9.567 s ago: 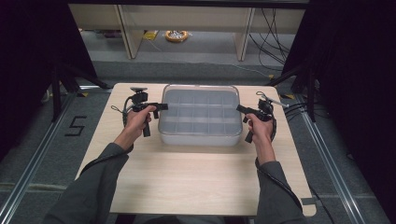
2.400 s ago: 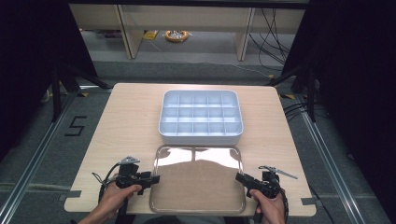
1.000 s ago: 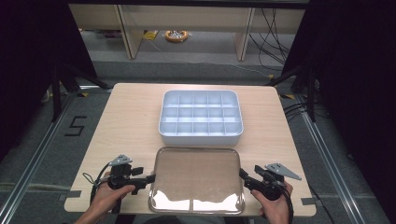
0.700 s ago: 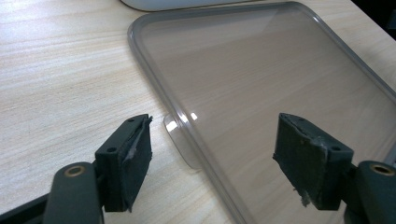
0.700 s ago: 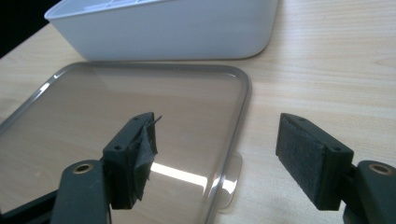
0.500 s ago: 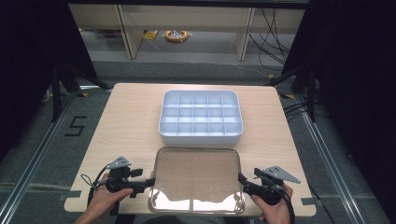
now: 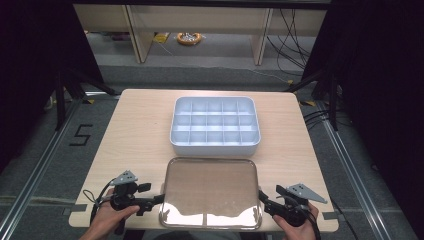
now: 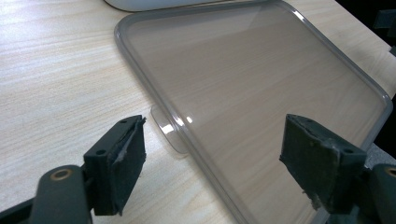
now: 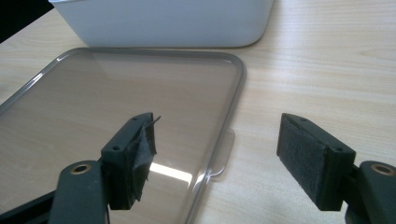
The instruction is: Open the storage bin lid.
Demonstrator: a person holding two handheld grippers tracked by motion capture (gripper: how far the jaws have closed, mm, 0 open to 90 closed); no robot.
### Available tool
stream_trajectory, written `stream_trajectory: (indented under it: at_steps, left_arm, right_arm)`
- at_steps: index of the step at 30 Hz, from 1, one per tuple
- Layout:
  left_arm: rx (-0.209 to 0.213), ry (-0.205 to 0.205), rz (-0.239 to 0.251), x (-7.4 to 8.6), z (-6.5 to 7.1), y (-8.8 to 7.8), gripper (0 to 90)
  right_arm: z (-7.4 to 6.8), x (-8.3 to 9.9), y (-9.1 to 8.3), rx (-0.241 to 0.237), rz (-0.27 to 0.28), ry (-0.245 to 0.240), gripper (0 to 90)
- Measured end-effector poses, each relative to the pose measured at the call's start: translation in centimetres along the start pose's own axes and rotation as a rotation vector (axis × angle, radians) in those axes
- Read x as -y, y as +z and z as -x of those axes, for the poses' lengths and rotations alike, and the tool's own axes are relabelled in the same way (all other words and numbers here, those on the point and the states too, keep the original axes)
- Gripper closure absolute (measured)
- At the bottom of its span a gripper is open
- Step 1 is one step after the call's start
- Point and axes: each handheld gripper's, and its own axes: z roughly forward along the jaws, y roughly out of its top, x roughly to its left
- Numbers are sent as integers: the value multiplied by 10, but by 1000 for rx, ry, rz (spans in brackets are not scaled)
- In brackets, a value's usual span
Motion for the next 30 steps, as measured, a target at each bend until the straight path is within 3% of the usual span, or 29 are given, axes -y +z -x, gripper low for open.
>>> stream_trajectory:
  at_steps: [2,7,8,10,13,14,16,17,20,23,24,26,28,30]
  left_arm:
    - [6,-5,3,1,0,-1,203]
    - [4,-9,16,3,2,-4,199]
    - [7,-2,8,3,1,-5,199]
    - [7,-6,10,4,1,-6,198]
    - [4,-7,12,5,1,-9,198]
    - [2,-7,16,5,1,-9,198]
    - [2,-9,21,6,2,-10,198]
    - [-2,-4,25,7,2,-10,199]
    - [7,-13,23,8,3,-12,198]
    - [3,-6,20,9,3,-14,198]
    - [2,-14,28,9,3,-14,198]
    - [-2,-12,31,10,3,-15,199]
    - [-2,-7,26,10,3,-17,198]
    - [-5,-11,33,11,4,-17,198]
  right_arm:
    - [1,1,-3,14,-4,-7,289]
    - [0,4,-8,19,3,34,286]
    - [3,4,-8,16,6,10,286]
    - [3,5,-10,20,11,28,286]
    - [6,6,-15,32,-9,17,286]
    - [6,7,-13,23,14,19,286]
    - [7,8,-15,27,6,19,286]
    - [5,8,-18,38,-3,48,286]
    - [9,10,-17,39,32,-2,286]
    - [10,11,-22,63,20,18,285]
    - [8,13,-23,45,21,61,286]
    - [12,13,-24,60,39,16,286]
    - [12,14,-26,60,18,29,286]
    - [14,15,-26,66,36,18,286]
